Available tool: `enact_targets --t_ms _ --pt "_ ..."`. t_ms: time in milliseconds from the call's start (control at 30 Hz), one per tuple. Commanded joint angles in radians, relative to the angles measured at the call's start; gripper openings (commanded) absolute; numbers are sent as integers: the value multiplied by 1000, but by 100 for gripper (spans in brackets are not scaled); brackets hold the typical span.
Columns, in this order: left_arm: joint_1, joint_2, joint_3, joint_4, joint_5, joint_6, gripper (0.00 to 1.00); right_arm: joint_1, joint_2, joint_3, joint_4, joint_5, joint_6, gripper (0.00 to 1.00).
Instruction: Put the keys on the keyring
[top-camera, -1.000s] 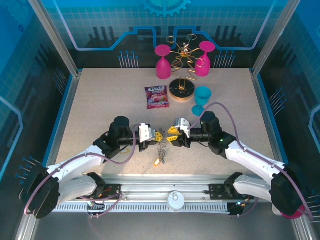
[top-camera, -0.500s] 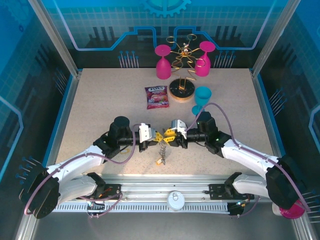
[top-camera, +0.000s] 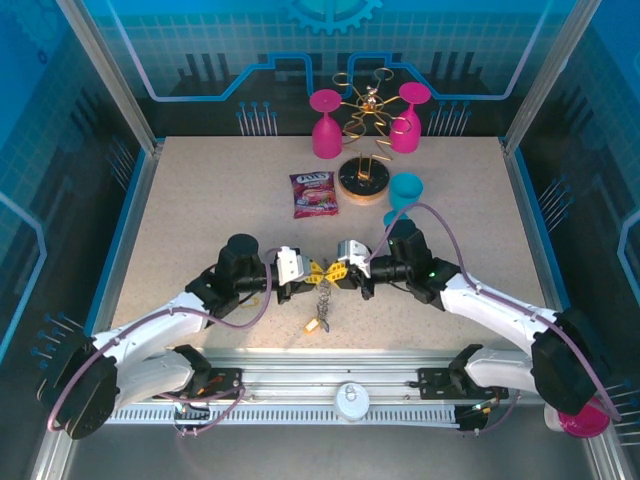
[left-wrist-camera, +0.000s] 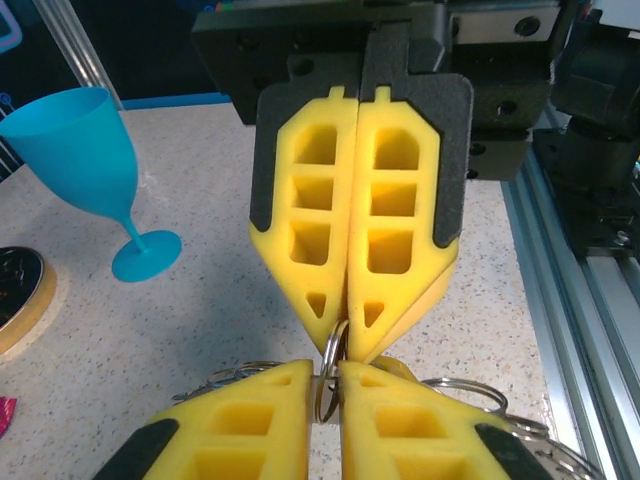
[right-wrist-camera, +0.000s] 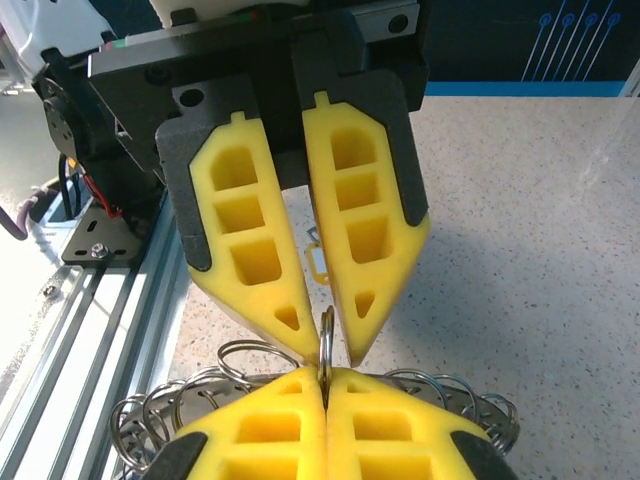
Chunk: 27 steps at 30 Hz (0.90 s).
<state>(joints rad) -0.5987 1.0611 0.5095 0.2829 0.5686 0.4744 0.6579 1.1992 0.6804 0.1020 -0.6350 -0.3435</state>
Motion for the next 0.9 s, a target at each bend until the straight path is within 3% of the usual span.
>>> enact_targets --t_ms 0,400,500,567,633,667,800,867 --pt "-5 -20 43 -74 -40 39 15 37 7 104 -219 75 -112 0" --pt "-17 -10 87 -151 -31 82 16 120 89 305 -499 248 -214 0" --pt "-19 -4 95 -162 -16 87 10 130 92 318 -489 237 -210 0" --pt "-22 0 101 -175 -9 95 1 132 84 314 -468 225 -198 0" --pt "-22 -2 100 -172 1 100 0 117 54 282 -406 202 -164 0" --pt "-21 -4 97 -166 4 99 0 101 36 258 -358 188 -134 2" --pt "-21 -21 52 -58 6 63 0 -7 -46 90 -112 66 25 29" --pt "-22 -24 28 7 15 34 0 -43 -64 30 -25 10 69 33"
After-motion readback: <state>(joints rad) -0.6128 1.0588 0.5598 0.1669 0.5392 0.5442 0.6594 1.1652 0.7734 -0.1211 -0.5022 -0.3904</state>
